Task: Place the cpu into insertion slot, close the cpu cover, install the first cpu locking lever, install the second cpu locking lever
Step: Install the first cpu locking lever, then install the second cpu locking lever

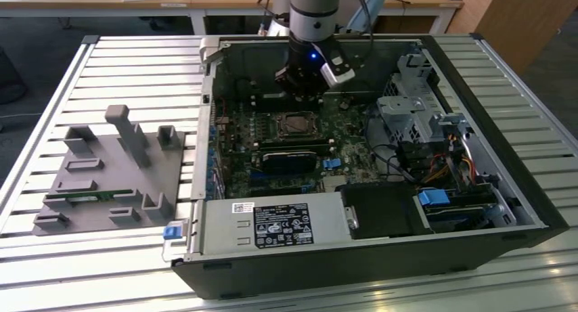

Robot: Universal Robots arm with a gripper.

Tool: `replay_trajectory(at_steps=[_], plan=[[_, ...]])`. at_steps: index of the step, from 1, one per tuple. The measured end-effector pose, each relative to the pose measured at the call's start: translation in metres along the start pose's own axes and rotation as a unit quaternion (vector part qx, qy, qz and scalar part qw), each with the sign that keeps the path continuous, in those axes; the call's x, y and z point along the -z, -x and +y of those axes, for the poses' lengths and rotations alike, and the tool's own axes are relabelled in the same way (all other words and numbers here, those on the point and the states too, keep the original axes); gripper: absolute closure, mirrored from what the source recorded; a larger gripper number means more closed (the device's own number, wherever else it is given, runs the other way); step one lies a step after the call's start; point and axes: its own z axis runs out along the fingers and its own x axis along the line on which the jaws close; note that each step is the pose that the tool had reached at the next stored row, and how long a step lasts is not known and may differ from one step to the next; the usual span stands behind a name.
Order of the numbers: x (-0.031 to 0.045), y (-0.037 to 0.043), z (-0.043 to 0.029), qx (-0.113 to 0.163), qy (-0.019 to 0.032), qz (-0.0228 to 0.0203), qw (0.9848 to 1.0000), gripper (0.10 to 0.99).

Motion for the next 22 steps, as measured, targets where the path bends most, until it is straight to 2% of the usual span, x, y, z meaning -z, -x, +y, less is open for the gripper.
replay_trajectory(at_steps=[2,22], plan=[[0.0024,0.0001,0.0001,0.0,0.0,0.0,1.0,0.973],[0.0026,0.0001,-0.0066,0.0,-0.0001,0.0001,1.0,0.973]])
